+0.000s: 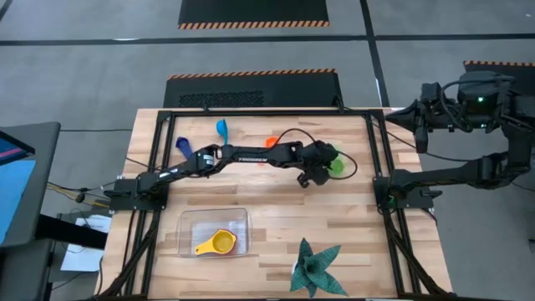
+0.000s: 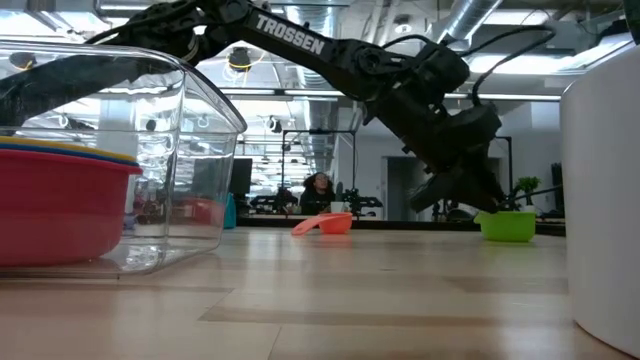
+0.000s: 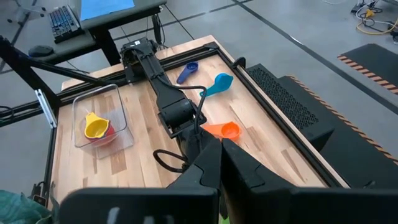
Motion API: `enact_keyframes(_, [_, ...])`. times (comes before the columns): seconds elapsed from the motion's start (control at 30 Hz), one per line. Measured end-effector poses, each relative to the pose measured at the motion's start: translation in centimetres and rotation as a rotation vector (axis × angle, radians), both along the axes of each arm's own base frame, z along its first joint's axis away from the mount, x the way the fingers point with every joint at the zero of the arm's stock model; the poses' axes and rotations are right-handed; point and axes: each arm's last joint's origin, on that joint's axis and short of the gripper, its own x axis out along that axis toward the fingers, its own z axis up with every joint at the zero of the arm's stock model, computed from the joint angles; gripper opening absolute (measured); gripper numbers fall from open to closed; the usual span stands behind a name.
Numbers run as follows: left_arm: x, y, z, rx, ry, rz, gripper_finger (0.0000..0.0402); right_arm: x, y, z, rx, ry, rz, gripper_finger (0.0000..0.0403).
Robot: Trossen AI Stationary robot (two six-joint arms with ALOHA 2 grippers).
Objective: Nest measuring cups in basket
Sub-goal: Stack the green measuring cup on top of the yellow measuring cup in the transparent bin
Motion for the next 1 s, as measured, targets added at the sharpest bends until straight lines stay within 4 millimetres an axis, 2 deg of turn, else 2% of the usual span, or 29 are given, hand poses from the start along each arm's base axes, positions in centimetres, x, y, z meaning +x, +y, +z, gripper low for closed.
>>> enact_keyframes(0.2, [-0.2, 0.8, -0.1, -0.052, 0.017, 0.021, 0.0125, -0.3, 0.1, 0.0, 0.004, -0.010, -0.003, 0.0027])
enact_keyframes(0.4, [-0.2, 0.5, -0.2, -0.063, 0.018, -0.018, 0.0125, -0.3, 0.1, 0.0, 0.004, -0.010, -0.003, 0.0027])
enact_keyframes(0.63, [0.1, 0.5, -2.9, -0.013, 0.069, 0.008, 0.0125, -0.3, 0.1, 0.0, 0.005, -0.010, -0.002, 0.0027])
enact_keyframes(1.0, [0.2, 0.3, -2.5, -0.019, 0.061, 0.060, 0.0125, -0.3, 0.1, 0.0, 0.006, -0.010, -0.002, 0.0027])
